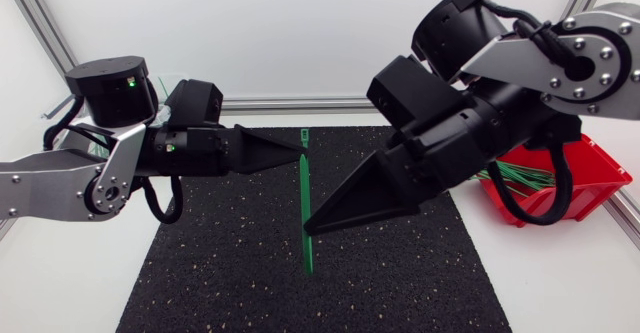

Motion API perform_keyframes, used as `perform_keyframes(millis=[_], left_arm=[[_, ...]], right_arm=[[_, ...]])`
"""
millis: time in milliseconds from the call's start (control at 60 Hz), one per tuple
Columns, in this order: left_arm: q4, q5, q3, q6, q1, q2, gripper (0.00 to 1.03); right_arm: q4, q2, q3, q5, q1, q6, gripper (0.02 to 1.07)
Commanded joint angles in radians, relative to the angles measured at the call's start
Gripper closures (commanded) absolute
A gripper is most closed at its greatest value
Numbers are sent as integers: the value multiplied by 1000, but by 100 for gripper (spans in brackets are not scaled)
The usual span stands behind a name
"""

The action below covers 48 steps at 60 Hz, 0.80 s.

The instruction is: Take a green cable tie from the red box, thread the tail through the head to close it, then place it in the transparent bin on the left.

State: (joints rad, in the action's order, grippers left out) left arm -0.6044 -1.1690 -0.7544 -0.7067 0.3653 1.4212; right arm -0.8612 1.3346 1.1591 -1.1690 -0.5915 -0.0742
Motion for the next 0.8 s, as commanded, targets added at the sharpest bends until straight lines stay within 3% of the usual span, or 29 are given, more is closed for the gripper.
perform_keyframes(millis=[0,117,183,500,783], left_arm=[[-20,0,21,-39,-2,-25,100],[-24,0,26,-43,0,-41,100],[-26,0,27,-45,4,-48,100],[-58,20,47,-43,23,-77,100],[-89,48,73,-36,35,-77,100]], right_arm=[[-98,57,59,-55,15,-1,102],[-291,141,129,-158,24,-67,102],[-341,164,156,-185,24,-76,102],[-490,216,241,-245,38,-79,102],[-549,278,244,-299,87,-88,102]])
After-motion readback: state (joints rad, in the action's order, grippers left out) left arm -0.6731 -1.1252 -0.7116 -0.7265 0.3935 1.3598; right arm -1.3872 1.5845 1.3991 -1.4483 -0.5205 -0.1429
